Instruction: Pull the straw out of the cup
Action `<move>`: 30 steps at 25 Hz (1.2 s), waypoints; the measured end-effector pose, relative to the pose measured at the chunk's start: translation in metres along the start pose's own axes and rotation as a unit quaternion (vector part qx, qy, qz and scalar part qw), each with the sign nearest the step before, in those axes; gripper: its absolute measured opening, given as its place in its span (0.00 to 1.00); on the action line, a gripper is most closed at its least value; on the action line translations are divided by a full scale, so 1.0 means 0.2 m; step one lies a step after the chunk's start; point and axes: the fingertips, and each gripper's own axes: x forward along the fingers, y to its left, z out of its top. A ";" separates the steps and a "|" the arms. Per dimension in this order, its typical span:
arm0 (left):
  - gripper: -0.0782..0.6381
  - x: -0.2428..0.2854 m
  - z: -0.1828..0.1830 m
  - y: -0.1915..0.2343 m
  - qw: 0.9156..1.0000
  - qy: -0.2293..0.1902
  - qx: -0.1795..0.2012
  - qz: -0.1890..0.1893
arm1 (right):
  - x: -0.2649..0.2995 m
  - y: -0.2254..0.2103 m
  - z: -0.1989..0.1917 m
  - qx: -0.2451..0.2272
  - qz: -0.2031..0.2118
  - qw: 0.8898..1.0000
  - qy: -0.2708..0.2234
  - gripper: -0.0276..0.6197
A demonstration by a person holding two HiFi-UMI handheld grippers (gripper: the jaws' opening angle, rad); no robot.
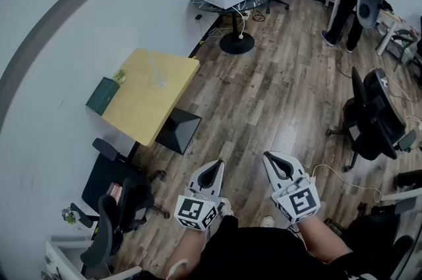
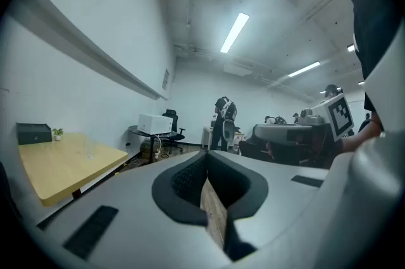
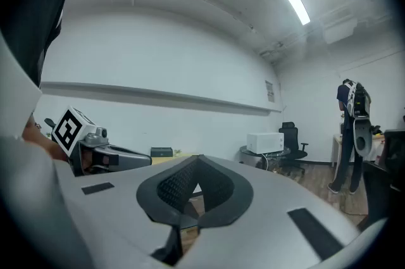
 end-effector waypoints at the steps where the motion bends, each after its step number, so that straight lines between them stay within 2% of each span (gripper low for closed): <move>1: 0.13 0.00 0.00 0.00 1.000 -0.001 0.001 0.000 | 0.01 0.00 0.00 -0.001 -0.001 1.000 0.001 0.07; 5: 0.13 -0.01 0.02 0.03 1.000 -0.005 0.006 0.000 | 0.04 0.02 0.01 -0.004 -0.001 1.000 0.004 0.07; 11: 0.13 -0.04 0.04 0.16 0.999 -0.009 0.040 0.010 | 0.14 0.06 0.03 0.000 -0.001 1.000 -0.002 0.07; 17: 0.13 -0.07 0.04 0.37 0.999 -0.012 0.029 0.017 | 0.31 0.12 0.04 0.012 -0.004 1.000 -0.011 0.07; 24: 0.13 -0.12 0.07 0.65 1.000 -0.013 0.024 0.012 | 0.61 0.25 0.10 0.004 -0.006 1.000 -0.019 0.07; 30: 0.14 -0.17 0.10 0.86 0.999 -0.022 0.025 0.026 | 0.80 0.36 0.11 0.001 -0.006 1.000 -0.017 0.07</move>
